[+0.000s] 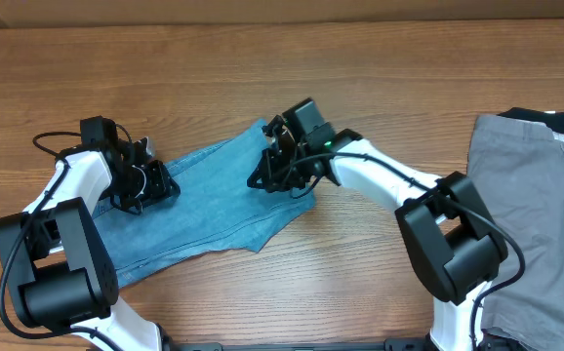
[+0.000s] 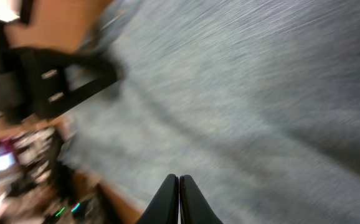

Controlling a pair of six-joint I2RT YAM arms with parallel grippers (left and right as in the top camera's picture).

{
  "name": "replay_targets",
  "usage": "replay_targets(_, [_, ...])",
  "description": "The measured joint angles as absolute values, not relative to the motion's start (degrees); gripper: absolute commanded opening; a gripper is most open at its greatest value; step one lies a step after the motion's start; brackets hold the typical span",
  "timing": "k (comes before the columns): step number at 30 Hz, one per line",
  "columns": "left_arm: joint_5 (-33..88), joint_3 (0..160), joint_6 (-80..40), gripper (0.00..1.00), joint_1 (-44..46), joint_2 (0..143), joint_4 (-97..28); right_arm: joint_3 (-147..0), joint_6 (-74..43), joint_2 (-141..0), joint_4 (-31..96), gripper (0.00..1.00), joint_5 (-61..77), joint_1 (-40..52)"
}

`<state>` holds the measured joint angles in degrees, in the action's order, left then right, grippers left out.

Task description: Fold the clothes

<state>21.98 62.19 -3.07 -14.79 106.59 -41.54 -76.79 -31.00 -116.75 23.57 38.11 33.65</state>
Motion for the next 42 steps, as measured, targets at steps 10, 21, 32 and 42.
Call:
replay_targets(10, [22.2, 62.2, -3.1, 0.40, -14.8, 106.6, -41.6, -76.8, -34.0, -122.4, 15.9, 0.04, 26.0, 40.8])
replay_targets(21, [24.8, 63.3, -2.7, 0.52, -15.2, 107.1, -43.5, -77.6, -37.7, -123.5, 5.0, 0.04, 13.2, 32.4])
replay_targets(32, [20.1, 76.1, 0.0, 0.52, -15.7, 110.5, -61.1, -86.9, -28.3, -121.4, 33.0, 0.06, 19.9, 22.8])
replay_targets(42, [18.8, 90.1, 0.2, 0.62, -15.9, 99.8, -68.6, -88.2, -13.7, -116.4, 44.2, 0.66, 21.7, 25.4])
